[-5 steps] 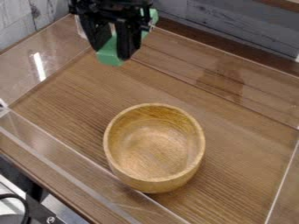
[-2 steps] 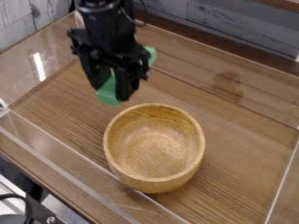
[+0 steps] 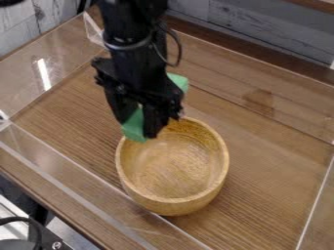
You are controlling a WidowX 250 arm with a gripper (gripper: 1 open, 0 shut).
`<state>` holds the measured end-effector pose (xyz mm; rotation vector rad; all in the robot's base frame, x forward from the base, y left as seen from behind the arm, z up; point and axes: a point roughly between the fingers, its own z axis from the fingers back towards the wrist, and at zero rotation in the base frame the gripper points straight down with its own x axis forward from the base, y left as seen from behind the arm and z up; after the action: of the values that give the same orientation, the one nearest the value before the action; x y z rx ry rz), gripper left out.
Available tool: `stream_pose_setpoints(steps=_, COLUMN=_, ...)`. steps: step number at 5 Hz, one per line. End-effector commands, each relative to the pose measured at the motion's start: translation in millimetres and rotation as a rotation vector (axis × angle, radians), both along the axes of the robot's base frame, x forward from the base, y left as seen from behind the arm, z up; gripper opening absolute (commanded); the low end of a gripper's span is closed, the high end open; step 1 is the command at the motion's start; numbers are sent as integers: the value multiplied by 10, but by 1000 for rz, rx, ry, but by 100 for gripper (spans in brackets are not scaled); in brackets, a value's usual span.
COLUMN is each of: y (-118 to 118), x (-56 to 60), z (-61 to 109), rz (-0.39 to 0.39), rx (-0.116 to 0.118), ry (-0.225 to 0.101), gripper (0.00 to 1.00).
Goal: Remove the green block from inside the brown bowl and put it on the table
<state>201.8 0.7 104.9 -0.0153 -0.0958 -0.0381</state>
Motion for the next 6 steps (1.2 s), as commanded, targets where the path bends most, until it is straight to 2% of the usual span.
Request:
stream_pose_setpoints(steps=1, y=-25, x=53, z=20, rz=3, rx=9, ry=-42, gripper=0)
stream_pose_setpoints(steps=6, y=-3, x=107, z=7, rz=27, rx=3, ry=-47, gripper=0)
